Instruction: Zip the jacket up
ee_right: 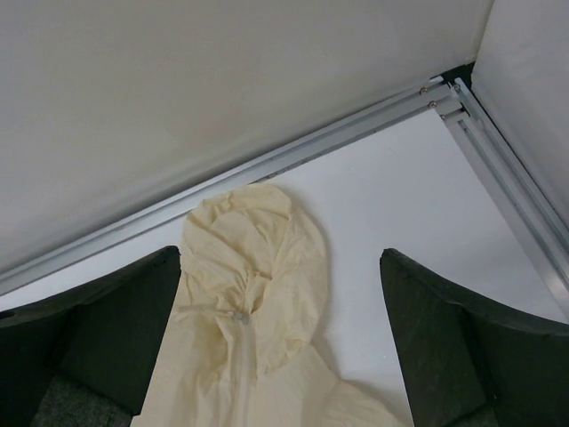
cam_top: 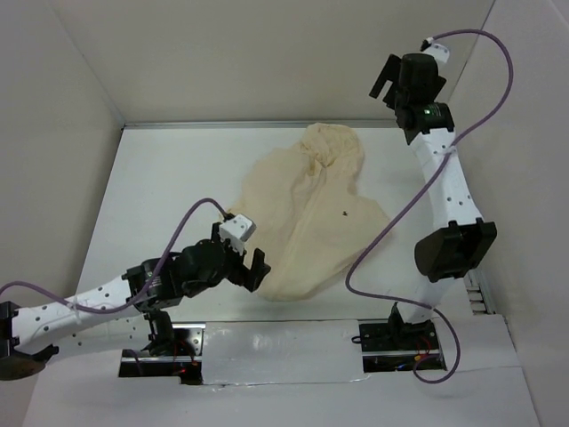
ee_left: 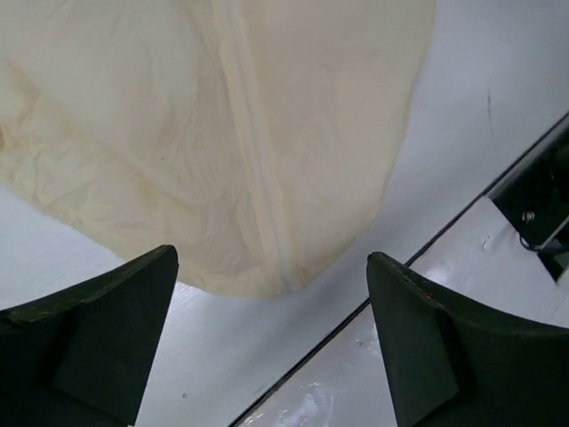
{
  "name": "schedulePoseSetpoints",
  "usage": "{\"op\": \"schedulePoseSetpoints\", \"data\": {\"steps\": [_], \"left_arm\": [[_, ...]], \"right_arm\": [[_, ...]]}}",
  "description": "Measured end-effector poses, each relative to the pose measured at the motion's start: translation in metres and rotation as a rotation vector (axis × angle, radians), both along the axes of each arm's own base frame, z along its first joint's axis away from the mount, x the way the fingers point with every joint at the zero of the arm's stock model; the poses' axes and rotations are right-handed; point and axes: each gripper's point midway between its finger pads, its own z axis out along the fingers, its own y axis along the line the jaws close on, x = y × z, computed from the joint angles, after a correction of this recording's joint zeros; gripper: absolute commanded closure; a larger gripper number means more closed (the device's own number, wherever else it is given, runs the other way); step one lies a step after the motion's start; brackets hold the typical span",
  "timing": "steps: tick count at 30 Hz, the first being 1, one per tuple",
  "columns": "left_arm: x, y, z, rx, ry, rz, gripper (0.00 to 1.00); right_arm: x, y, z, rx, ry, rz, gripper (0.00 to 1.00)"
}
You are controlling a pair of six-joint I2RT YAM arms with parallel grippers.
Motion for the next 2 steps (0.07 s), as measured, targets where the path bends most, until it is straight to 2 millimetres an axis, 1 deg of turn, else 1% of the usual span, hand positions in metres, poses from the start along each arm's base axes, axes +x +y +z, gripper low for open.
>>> {"op": "schedulePoseSetpoints", "data": {"steps": [1, 2], "left_arm": [[0.0020, 0.0028, 0.0000, -0.006, 0.029, 0.047, 0.01], [0.0043, 0.0059, 0.0005, -0.007, 0.055, 0.093, 0.01]], "right_arm": [[-0.0040, -0.0003, 0.0032, 0.005, -0.015, -0.001, 0.00], [-0.0094, -0.0008, 0.0018, 0.008, -0.013, -0.003, 0.00]]}}
